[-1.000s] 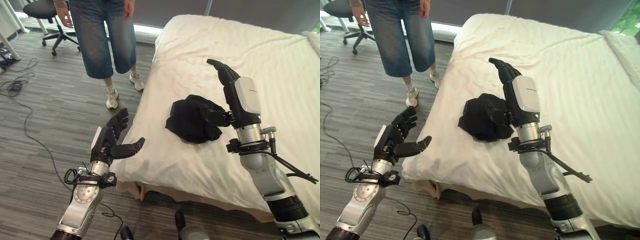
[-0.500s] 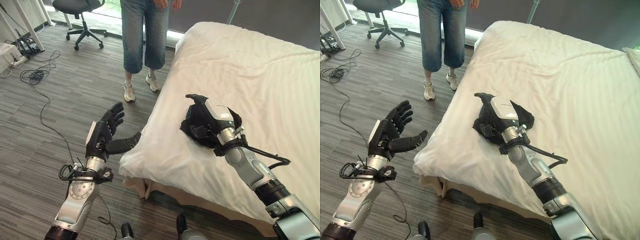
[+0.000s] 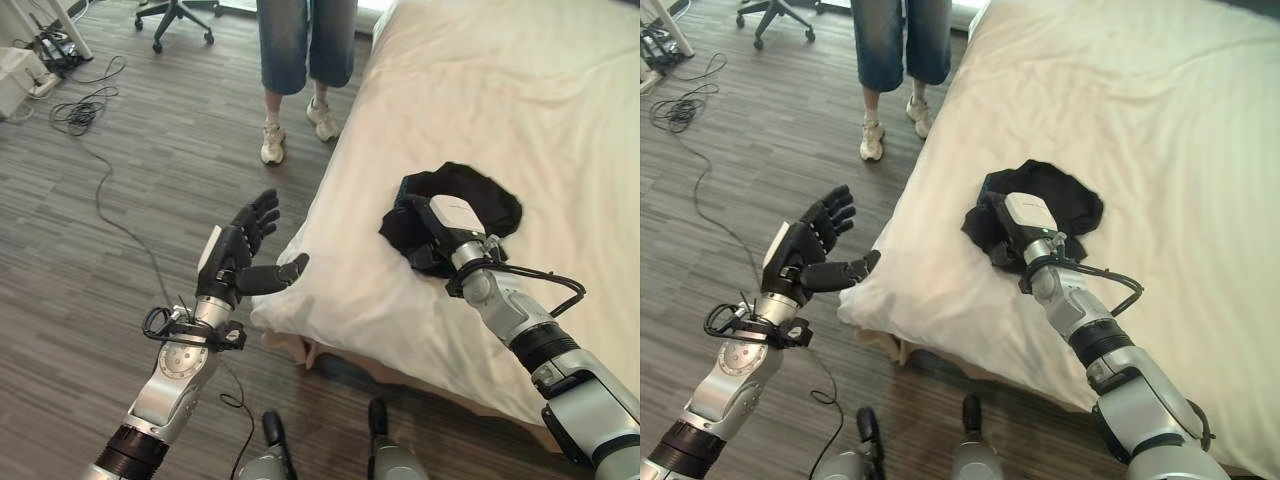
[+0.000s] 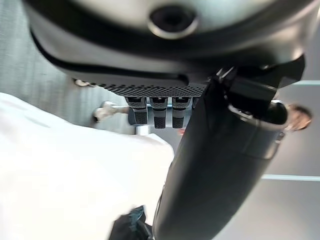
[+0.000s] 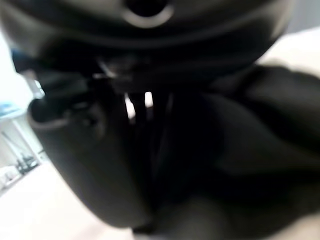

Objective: Pick up bed clothes into laundry basket.

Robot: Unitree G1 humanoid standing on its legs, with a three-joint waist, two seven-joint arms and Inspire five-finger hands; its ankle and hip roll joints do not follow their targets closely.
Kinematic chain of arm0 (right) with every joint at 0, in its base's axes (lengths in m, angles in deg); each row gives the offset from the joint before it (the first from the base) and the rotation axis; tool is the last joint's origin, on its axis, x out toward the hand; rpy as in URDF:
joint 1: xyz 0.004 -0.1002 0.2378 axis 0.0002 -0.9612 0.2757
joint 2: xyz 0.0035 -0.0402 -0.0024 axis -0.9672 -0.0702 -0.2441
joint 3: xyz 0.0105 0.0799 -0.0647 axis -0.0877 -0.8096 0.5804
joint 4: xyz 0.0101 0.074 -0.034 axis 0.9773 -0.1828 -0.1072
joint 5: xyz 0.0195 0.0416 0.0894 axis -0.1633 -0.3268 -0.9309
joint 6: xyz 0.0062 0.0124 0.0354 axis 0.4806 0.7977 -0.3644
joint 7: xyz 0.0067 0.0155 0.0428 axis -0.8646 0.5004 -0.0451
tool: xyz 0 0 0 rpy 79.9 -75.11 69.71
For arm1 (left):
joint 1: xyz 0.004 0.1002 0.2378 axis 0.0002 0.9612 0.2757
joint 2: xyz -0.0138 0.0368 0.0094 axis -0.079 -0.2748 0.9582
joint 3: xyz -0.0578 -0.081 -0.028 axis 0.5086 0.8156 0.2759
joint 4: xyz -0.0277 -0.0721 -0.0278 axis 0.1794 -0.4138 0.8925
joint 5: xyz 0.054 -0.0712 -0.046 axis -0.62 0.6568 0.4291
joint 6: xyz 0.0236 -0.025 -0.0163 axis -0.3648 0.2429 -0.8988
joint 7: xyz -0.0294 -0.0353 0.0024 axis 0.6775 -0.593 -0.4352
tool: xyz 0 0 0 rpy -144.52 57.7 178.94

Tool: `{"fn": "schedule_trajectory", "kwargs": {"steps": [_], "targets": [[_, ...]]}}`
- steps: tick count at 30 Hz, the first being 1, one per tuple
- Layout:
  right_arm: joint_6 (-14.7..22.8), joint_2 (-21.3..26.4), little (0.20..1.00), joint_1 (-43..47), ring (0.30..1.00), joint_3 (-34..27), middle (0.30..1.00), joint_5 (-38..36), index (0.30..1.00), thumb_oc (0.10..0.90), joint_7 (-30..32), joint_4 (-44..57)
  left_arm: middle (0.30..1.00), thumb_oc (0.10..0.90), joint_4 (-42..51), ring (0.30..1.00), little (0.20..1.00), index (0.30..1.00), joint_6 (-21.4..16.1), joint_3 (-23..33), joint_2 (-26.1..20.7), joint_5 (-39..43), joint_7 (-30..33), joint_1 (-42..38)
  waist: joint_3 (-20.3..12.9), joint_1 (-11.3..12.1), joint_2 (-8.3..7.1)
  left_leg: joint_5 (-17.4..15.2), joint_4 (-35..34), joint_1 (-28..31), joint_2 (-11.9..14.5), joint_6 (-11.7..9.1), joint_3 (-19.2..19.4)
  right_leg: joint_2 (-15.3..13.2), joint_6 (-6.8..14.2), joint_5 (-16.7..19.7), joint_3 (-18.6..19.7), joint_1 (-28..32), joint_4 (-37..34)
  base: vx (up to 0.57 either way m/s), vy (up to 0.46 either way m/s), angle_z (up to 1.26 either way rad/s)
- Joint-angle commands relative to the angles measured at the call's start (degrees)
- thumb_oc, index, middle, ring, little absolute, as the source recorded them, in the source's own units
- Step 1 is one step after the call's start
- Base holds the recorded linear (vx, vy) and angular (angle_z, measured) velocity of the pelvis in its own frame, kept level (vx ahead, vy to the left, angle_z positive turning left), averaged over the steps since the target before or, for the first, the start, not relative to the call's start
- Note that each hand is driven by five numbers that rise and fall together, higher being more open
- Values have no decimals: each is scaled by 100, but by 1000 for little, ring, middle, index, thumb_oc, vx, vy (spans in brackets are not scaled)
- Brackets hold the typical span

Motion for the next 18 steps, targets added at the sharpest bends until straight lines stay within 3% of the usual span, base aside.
{"fn": "schedule_trajectory", "kwargs": {"steps": [1,6,8,10,11,12,13,16,18], "targets": [[56,-54,300,1158,300,195,300,-243,300,400,-65,-279,900,800,703,900,900,900,-768,198,-298,-150,-43,-616,-108,35,-184,-1297,16,187,57,53,366,-352,129,-374,-75,-404,28,-19,48,0],[47,228,300,1574,300,222,300,-132,300,400,90,-312,900,800,738,900,900,900,-810,187,-280,-206,-34,-690,-158,-55,-145,-1332,16,184,47,60,462,-392,186,-352,-85,-466,28,-2,61,0],[33,434,300,1680,300,185,300,-84,300,400,149,-197,900,800,736,900,900,900,-815,206,-297,-245,-20,-687,-178,-105,-168,-1354,16,222,42,66,487,-403,198,-354,-76,-444,28,26,59,1],[0,1021,300,1728,300,-42,300,-94,300,400,330,358,900,800,805,900,900,900,-798,318,-321,-260,-40,-578,-270,-271,-281,-1420,16,328,33,82,559,-412,227,-349,-34,-391,28,31,71,0],[-1,1021,300,1726,300,-44,300,-94,300,400,329,359,900,800,805,900,900,900,-798,317,-322,-260,-40,-578,-276,-268,-281,-1419,16,322,33,82,561,-412,226,-347,-31,-399,28,74,67,-4],[4,1522,300,1500,300,-351,300,-173,300,400,520,910,900,800,832,900,900,900,-754,459,-370,-315,-57,-434,-355,-452,-418,-1511,16,474,36,105,651,-402,267,-356,-10,-325,28,91,61,-8],[5,1726,300,1337,300,-554,300,-172,300,400,612,1218,900,800,852,900,900,900,-727,556,-413,-326,-79,-352,-394,-531,-489,-1544,16,539,41,113,706,-398,297,-343,9,-302,28,110,82,-7],[76,2243,300,480,300,-1533,300,-255,300,400,894,2268,900,800,974,900,900,900,-671,953,-446,-316,-131,13,-498,-772,-704,-1648,16,738,68,137,928,-379,403,-266,107,-291,28,63,51,-31],[154,2429,300,-414,300,-2553,300,-536,300,400,1078,2960,900,800,1061,900,900,900,-629,1310,-419,-313,-152,310,-562,-912,-818,-1704,16,845,75,148,1080,-367,467,-178,130,-301,28,61,41,-45]]}}
